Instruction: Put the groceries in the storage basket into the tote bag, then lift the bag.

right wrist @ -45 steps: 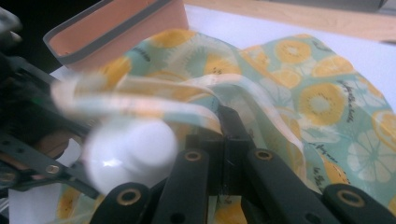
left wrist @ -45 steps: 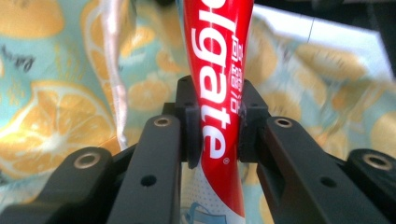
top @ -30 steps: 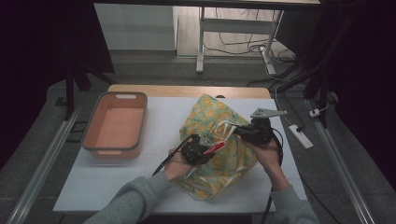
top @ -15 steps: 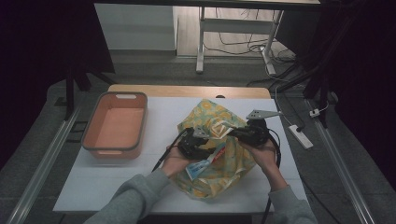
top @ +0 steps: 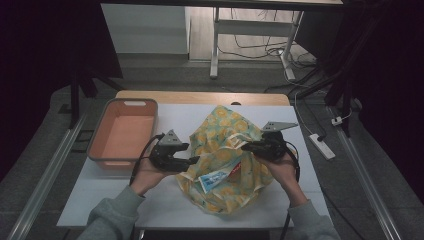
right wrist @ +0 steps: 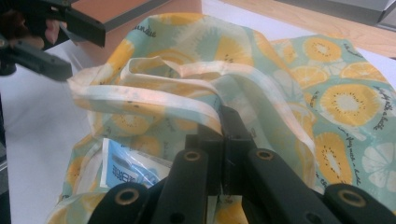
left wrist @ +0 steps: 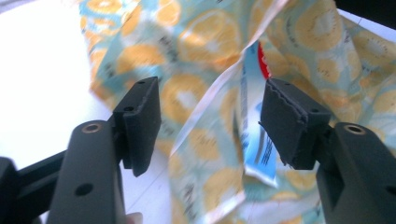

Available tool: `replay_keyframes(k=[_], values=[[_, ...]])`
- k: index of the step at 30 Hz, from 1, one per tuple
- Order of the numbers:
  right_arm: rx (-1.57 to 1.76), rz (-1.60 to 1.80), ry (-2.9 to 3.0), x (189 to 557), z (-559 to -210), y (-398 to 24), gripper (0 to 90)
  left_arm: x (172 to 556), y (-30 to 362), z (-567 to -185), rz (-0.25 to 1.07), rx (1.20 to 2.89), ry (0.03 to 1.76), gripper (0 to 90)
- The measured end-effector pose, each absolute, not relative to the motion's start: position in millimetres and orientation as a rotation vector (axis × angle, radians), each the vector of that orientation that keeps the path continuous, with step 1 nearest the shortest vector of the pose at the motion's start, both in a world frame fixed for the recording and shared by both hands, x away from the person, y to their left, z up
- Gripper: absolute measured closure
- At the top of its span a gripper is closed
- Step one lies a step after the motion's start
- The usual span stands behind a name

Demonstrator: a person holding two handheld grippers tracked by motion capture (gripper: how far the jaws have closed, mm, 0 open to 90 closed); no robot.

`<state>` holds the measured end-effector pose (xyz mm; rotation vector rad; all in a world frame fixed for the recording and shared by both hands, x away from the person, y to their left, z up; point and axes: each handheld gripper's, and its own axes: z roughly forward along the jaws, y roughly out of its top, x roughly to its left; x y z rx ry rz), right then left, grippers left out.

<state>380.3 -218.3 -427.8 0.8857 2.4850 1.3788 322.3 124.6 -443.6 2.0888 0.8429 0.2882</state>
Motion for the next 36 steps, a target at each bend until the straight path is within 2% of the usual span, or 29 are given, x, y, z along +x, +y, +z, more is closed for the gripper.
replay_keyframes(k=[5,9,17,19,21,25,26,27,28,30,32,36], values=[[0.874,1.357,2.49,377,-432,-217,88.6,321,139,-450,0.3,2.108,0.877,36.4],[0.878,1.363,2.491,377,-432,-218,88.7,324,137,-455,0.279,2.121,0.879,36.0],[0.873,1.351,2.51,377,-436,-215,88.7,343,89,-470,0.211,2.206,0.814,35.1],[0.88,1.345,2.516,376,-438,-214,88.6,347,77,-477,0.241,2.256,0.818,36.4],[0.882,1.343,2.521,376,-439,-215,88.6,351,73,-483,0.207,2.27,0.811,47.9],[0.887,1.337,2.526,376,-442,-215,87.4,351,77,-484,0.164,2.257,0.782,85.8],[0.886,1.336,2.53,376,-443,-215,86.0,350,79,-482,0.145,2.248,0.779,87.8],[0.886,1.332,2.527,375,-444,-215,83.0,349,82,-479,0.135,2.245,0.772,88.0],[0.881,1.334,2.518,375,-443,-215,75.2,347,86,-476,0.131,2.238,0.764,88.1],[0.905,1.318,2.44,370,-440,-214,52.3,343,94,-470,0.127,2.211,0.761,88.2],[0.899,1.318,2.381,360,-432,-214,37.4,338,104,-463,0.103,2.17,0.759,88.2],[0.866,1.304,2.399,327,-414,-215,30.9,330,120,-454,0.083,2.132,0.751,88.2]])
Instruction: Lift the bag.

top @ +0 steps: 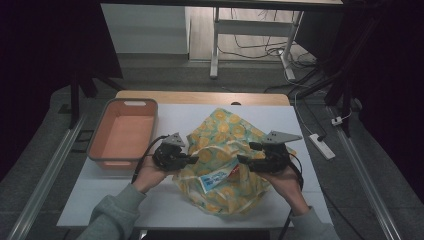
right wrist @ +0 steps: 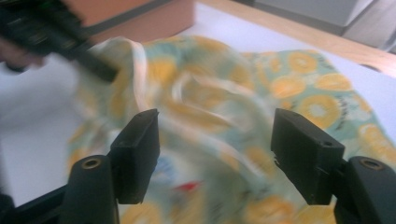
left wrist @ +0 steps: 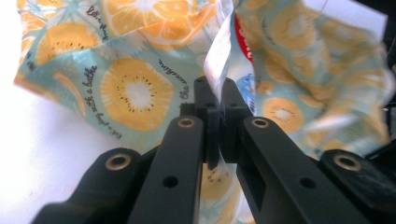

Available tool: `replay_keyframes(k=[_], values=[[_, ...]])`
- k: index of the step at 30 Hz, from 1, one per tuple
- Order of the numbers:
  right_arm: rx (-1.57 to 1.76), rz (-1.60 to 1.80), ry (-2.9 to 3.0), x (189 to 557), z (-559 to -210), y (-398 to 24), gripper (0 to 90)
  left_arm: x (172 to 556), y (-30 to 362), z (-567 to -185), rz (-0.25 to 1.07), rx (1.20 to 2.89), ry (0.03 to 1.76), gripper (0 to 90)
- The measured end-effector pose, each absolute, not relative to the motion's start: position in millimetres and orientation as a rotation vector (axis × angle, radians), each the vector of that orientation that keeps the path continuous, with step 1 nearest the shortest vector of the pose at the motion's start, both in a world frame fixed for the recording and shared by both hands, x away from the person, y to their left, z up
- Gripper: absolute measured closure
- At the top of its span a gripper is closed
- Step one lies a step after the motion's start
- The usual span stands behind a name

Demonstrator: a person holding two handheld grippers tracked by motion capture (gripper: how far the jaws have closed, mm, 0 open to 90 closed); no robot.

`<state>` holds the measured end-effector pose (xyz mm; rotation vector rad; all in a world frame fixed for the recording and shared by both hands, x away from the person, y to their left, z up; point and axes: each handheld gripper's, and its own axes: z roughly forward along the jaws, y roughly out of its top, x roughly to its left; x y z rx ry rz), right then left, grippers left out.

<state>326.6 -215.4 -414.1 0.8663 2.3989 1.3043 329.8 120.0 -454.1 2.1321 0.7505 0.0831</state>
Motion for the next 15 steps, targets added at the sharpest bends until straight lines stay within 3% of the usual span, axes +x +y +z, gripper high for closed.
replay_keyframes(k=[11,15], values=[[0.892,0.933,2.654,245,-476,-204,18.5,321,144,-449,0.026,2.094,0.743,88.2],[0.88,0.837,2.685,251,-498,-199,23.7,321,149,-450,0.005,2.084,0.753,88.1]])
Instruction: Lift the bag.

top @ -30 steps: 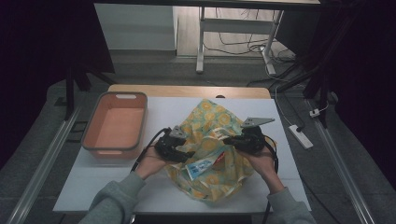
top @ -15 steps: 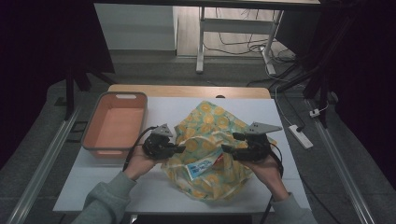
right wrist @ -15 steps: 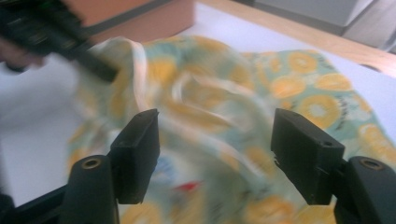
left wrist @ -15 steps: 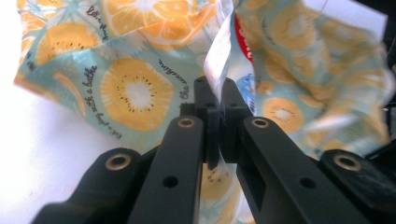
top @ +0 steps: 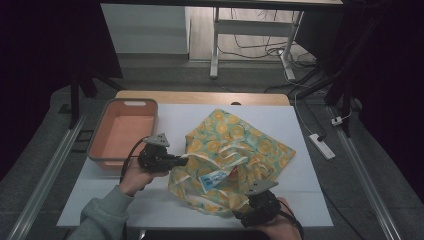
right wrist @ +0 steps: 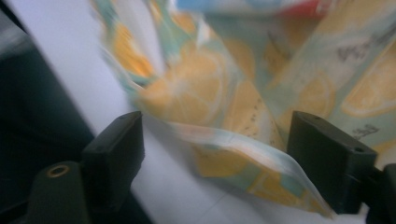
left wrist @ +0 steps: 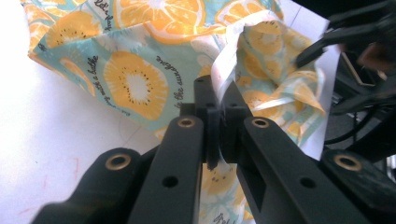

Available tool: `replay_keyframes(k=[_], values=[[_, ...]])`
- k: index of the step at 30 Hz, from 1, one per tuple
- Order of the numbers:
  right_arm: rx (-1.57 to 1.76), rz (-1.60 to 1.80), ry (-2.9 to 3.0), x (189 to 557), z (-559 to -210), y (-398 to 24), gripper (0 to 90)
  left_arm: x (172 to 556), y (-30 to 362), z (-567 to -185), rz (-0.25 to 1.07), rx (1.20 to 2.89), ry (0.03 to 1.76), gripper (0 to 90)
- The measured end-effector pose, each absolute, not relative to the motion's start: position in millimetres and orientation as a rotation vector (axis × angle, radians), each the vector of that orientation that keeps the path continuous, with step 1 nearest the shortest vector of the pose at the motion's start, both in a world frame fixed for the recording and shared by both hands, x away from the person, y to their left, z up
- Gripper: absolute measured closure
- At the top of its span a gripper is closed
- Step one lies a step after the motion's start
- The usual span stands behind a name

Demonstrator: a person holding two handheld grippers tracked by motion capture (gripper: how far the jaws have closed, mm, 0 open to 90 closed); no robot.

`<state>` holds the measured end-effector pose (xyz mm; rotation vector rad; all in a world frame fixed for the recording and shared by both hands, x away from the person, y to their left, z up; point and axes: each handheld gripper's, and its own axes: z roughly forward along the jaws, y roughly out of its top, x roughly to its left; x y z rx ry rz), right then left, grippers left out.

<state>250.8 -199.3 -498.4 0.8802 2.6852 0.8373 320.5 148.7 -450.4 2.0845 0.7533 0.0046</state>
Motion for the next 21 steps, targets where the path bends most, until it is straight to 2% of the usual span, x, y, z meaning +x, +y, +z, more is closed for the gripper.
replay_keyframes(k=[4,5,6,8,11,21], values=[[0.872,0.777,2.672,266,-513,-198,49.9,321,151,-451,0.004,2.08,0.76,88.2],[0.885,0.808,2.651,267,-512,-201,62.9,320,151,-450,0.004,2.078,0.762,88.1],[0.9,0.821,2.645,269,-511,-203,72.0,320,152,-450,0.004,2.078,0.762,88.2],[0.92,0.862,2.65,272,-509,-208,86.3,319,152,-450,0.002,2.077,0.756,88.2],[0.88,0.898,2.601,272,-500,-214,89.0,319,151,-450,-0.009,2.075,0.742,88.2],[0.796,1.153,2.391,268,-452,-224,89.5,305,162,-433,0.027,1.959,0.71,88.4]])
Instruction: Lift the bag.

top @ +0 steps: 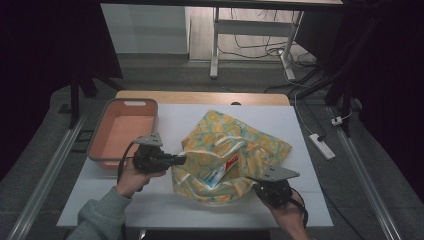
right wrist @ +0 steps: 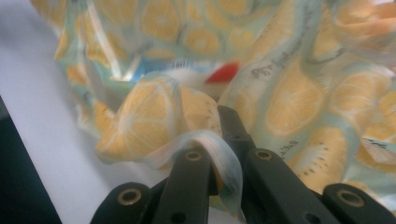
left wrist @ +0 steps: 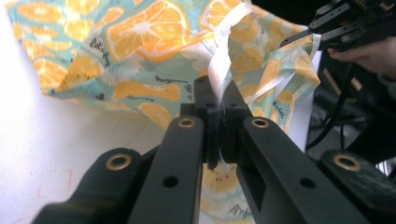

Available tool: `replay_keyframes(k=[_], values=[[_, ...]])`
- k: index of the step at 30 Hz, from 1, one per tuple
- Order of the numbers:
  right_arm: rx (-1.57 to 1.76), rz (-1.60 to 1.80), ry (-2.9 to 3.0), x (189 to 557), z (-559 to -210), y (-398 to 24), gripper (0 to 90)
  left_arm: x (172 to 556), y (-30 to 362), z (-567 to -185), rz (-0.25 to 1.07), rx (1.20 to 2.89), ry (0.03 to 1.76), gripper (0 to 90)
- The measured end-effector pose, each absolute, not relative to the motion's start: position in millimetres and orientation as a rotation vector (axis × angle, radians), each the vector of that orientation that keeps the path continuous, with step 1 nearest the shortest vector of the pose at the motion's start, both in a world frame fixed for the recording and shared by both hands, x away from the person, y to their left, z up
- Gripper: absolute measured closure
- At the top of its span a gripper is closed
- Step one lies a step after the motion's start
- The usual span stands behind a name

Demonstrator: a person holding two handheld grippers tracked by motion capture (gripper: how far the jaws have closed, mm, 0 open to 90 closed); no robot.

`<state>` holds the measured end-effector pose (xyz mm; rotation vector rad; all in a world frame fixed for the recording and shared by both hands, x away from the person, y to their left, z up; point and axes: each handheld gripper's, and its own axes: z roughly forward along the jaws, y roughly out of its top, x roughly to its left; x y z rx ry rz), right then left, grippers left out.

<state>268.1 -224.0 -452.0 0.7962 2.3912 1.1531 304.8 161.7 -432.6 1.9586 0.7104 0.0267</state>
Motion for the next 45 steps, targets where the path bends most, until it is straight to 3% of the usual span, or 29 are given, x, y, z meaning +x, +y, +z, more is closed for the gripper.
replay_keyframes(k=[15,28,35,45], values=[[0.682,1.451,2.151,277,-357,-233,89.7,272,197,-365,0.162,1.702,0.616,88.5],[0.68,1.567,1.989,320,-279,-233,89.8,279,211,-295,0.286,1.564,0.561,88.5],[0.813,1.47,1.997,356,-289,-235,89.8,317,192,-310,0.264,1.63,0.648,88.4],[1.009,1.343,2.15,402,-359,-248,89.6,364,176,-376,0.149,1.722,0.795,88.2]])
